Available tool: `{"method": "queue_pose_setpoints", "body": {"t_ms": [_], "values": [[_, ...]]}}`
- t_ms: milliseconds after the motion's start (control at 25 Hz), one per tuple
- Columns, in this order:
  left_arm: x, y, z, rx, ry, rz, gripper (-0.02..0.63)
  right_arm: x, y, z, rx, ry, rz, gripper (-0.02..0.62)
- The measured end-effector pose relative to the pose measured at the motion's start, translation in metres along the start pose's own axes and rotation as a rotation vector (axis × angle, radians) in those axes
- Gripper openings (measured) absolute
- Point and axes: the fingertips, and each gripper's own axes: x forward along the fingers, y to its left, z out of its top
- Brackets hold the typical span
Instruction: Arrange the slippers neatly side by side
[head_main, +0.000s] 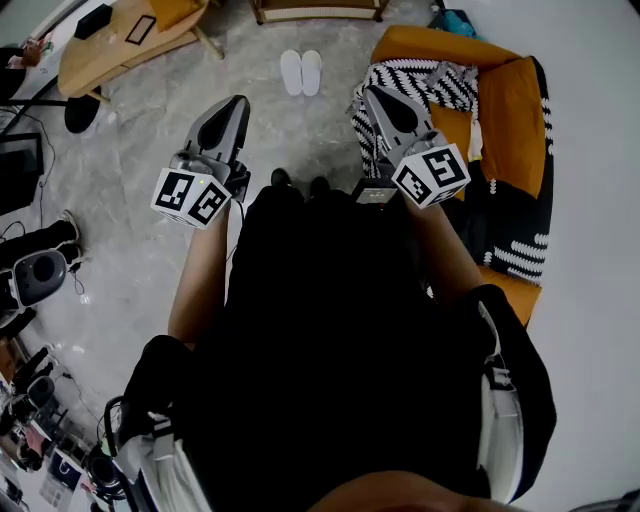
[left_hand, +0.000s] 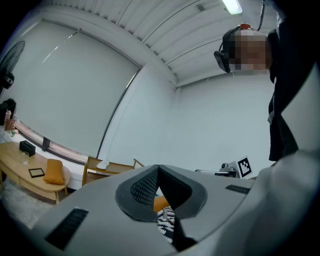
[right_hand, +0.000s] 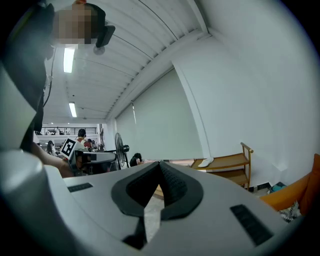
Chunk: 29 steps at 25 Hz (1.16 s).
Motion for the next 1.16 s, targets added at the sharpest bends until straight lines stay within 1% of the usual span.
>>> {"method": "queue_pose_setpoints", "body": {"t_ms": [240,440,520,680,760,840,960,1160], "values": [[0.001,-0.01,-0.004,0.011,0.022,0.016,0.015,0.0,-0.001,0.0,-0.005,0.009,0.055,0.031],[0.001,-0.017,-0.009,0.028,0.036,0.025,0.015,-0.005,-0.004,-0.003,0.004,-0.003,0.071,0.031],[0.003,-0.019,-0.009,0.016,0.034,0.023,0.015,-0.006,-0.004,-0.002,0.011,-0.009,0.08,0.031],[0.006,-0.016,-0.006,-0.051,0.013,0.028,0.015,-0.009,-0.001,-0.005,0.037,-0.009,0.133,0.031],[0.006,-0.013,-0.004,-0.053,0.009,0.039,0.015,-0.012,-0.001,-0.006,0.035,-0.013,0.146,0.031],[0.008,-0.011,-0.002,-0.051,0.007,0.044,0.015,-0.014,-0.003,-0.006,0.041,-0.016,0.141,0.031],[0.011,-0.012,-0.001,-0.06,0.001,0.041,0.015,-0.016,-0.009,-0.007,0.065,-0.022,0.135,0.031],[0.018,-0.008,-0.002,-0.072,0.003,0.031,0.015,-0.01,-0.015,0.001,0.158,-0.075,0.169,0.031]]}}
